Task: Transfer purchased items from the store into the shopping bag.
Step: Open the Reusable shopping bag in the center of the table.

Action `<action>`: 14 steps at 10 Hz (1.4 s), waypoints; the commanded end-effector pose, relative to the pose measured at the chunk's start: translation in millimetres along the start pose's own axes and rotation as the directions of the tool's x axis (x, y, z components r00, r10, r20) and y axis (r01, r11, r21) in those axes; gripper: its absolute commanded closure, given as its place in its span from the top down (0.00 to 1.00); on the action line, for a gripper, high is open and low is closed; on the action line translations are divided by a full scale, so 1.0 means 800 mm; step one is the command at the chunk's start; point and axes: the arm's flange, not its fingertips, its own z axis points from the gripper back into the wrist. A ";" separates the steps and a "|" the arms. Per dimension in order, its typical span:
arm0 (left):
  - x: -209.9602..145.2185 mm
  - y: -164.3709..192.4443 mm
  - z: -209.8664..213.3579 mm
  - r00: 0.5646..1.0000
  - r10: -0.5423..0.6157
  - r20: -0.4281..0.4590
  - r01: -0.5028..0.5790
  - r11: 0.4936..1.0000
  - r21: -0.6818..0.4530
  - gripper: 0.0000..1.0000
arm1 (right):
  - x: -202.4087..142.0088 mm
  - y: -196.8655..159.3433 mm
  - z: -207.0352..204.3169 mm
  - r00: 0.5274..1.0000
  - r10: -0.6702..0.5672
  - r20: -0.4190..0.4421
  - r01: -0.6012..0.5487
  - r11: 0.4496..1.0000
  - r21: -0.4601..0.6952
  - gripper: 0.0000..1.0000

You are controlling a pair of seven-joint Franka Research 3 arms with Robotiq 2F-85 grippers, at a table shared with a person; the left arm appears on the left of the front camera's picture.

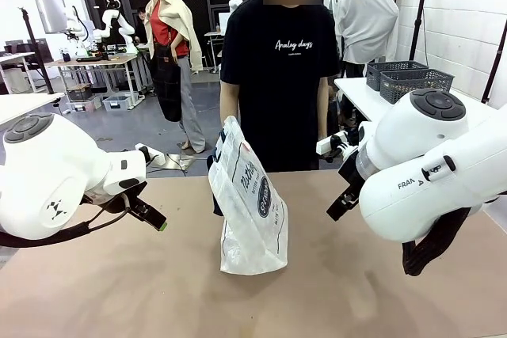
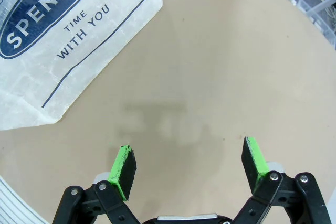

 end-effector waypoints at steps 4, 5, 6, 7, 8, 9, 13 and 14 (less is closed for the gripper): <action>0.000 0.001 0.000 1.000 0.002 0.000 -0.002 1.000 0.000 1.00 | 0.000 -0.001 0.001 1.000 0.003 0.002 -0.003 1.000 0.001 1.00; 0.000 0.001 0.000 1.000 0.002 0.000 -0.002 1.000 0.000 1.00 | 0.000 -0.001 0.001 1.000 0.003 0.002 -0.003 1.000 0.001 1.00; 0.000 0.001 0.000 1.000 0.002 0.000 -0.002 1.000 0.000 1.00 | 0.000 -0.001 0.001 1.000 0.003 0.002 -0.003 1.000 0.001 1.00; 0.000 0.001 0.000 1.000 0.002 0.000 -0.002 1.000 0.000 1.00 | 0.000 -0.001 0.001 1.000 0.003 0.002 -0.003 1.000 0.001 1.00; 0.000 0.001 0.000 1.000 0.002 0.000 -0.002 1.000 0.000 1.00 | 0.000 -0.001 0.001 1.000 0.003 0.002 -0.003 1.000 0.001 1.00; 0.000 0.001 0.000 1.000 0.002 0.000 -0.002 1.000 0.000 1.00 | 0.000 -0.001 0.001 1.000 0.003 0.002 -0.003 1.000 0.001 1.00; 0.000 0.001 0.000 1.000 0.002 0.000 -0.002 1.000 0.000 1.00 | 0.000 -0.001 0.001 1.000 0.003 0.002 -0.003 1.000 0.001 1.00; 0.000 0.001 0.000 1.000 0.002 0.000 -0.002 1.000 0.000 1.00 | 0.000 -0.001 0.001 1.000 0.003 0.002 -0.003 1.000 0.001 1.00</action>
